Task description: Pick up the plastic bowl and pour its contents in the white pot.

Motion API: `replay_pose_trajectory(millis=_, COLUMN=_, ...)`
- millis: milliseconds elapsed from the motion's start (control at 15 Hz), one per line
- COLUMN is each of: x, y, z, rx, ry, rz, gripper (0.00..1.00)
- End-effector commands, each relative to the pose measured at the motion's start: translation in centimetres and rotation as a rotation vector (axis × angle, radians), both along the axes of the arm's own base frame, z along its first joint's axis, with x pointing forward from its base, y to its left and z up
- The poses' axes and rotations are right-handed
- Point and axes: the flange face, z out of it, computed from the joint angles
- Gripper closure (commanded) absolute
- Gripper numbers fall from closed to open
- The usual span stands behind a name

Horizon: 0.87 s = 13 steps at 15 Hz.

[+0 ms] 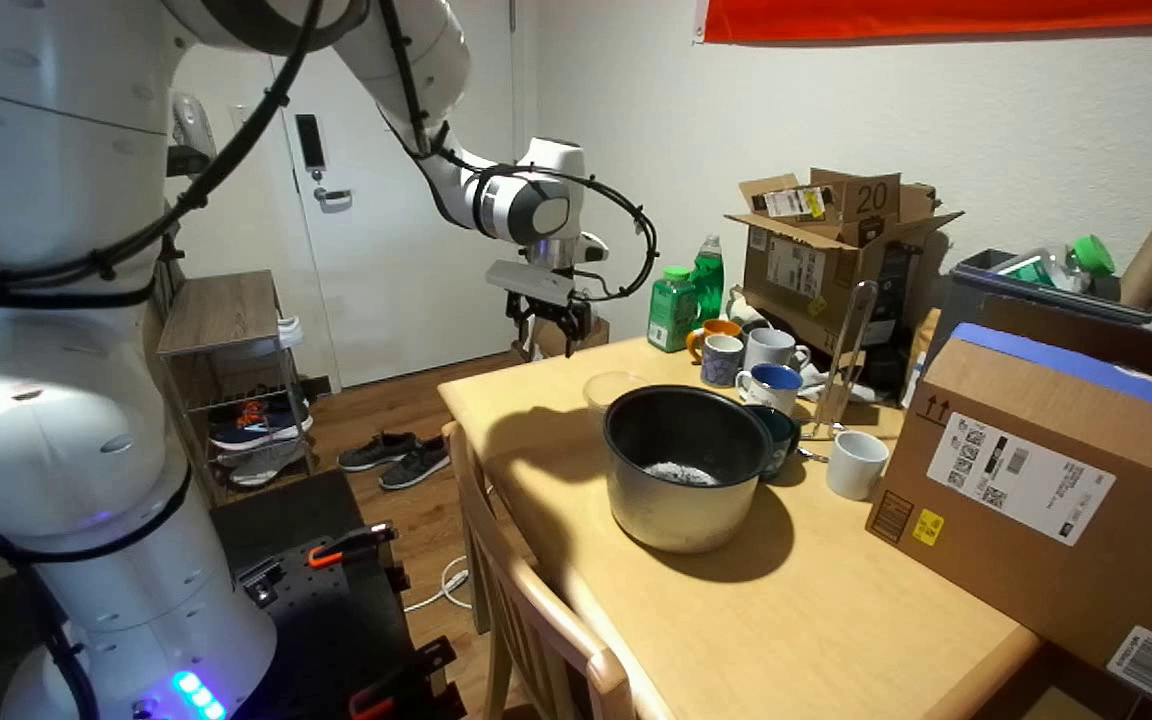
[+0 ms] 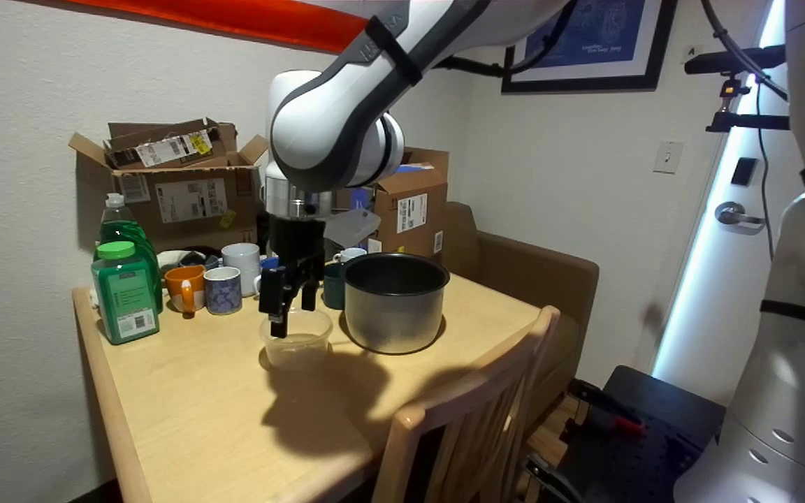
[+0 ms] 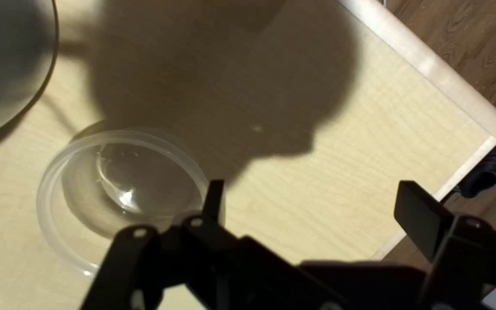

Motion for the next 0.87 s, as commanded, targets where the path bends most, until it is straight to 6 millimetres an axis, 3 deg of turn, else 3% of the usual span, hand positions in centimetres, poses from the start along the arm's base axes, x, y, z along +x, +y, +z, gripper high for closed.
replay_pose_trajectory(millis=0, x=-3.8, y=-1.4, z=1.8, rx=0.037, ry=-0.022, rz=0.004, gripper=0.0)
replay_pose_trajectory(millis=400, x=-8.1, y=-3.4, z=3.4, rx=0.093, ry=-0.046, rz=0.003, gripper=0.0)
replay_pose_trajectory(millis=600, x=-8.9, y=-5.1, z=4.2, rx=0.144, ry=-0.045, rz=0.008, gripper=0.0)
replay_pose_trajectory(millis=667, x=-7.6, y=-3.5, z=3.3, rx=0.119, ry=-0.02, rz=0.002, gripper=0.0)
replay_pose_trajectory(millis=800, x=-8.0, y=-4.4, z=3.8, rx=0.136, ry=-0.029, rz=0.004, gripper=0.0)
